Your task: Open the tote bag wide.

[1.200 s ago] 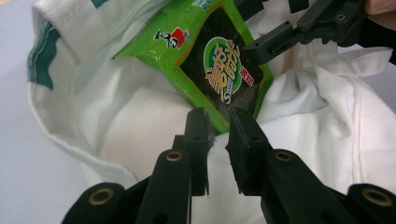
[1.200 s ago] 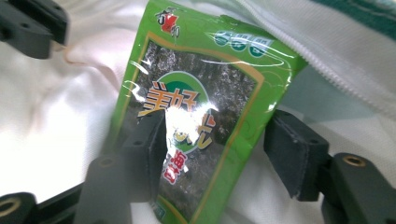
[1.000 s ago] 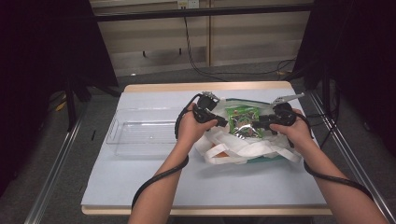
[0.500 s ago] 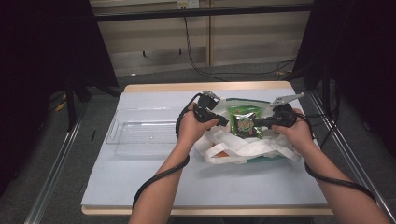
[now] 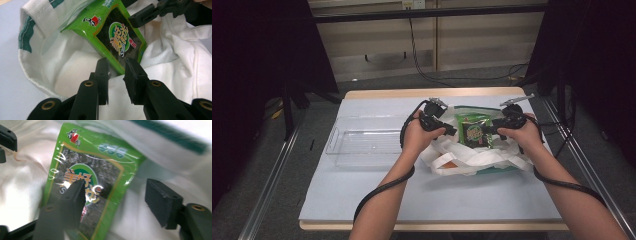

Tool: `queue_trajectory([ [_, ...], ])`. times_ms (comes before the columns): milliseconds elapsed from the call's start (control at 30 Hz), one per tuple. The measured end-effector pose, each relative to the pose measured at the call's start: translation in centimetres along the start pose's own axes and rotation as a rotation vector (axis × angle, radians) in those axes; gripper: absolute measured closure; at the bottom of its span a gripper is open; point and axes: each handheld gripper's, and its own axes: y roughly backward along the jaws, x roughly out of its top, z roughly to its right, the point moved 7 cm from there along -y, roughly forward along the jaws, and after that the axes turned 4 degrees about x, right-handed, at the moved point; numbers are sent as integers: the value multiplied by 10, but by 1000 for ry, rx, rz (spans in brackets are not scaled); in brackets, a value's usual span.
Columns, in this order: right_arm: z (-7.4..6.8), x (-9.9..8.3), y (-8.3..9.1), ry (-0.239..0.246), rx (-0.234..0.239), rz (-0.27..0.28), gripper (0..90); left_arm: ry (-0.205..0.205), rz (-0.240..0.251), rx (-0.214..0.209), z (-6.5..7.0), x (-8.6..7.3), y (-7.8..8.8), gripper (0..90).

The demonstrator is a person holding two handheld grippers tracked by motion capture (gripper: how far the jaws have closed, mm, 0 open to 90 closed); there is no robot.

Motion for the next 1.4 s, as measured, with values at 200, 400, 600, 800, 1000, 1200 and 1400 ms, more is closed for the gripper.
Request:
queue_trajectory([
  [200,-7,-6,-22,19,85,-32,273,5,13,-1,-2,0,0,733],
  [400,-9,-6,-19,27,93,0,400,4,9,2,-3,-1,1,735],
  [600,-9,-6,-3,13,128,82,671,14,31,-5,-2,-1,-3,721],
  [800,-14,-6,9,46,156,93,747,9,37,1,-2,4,-4,669],
  [1000,-18,-8,16,86,165,116,761,6,55,-8,-3,7,-4,587],
  [1200,-22,-9,21,127,155,134,756,-18,75,-14,1,15,-1,528],
  [1400,-26,-10,27,166,157,145,752,-34,87,-36,5,23,-2,517],
])
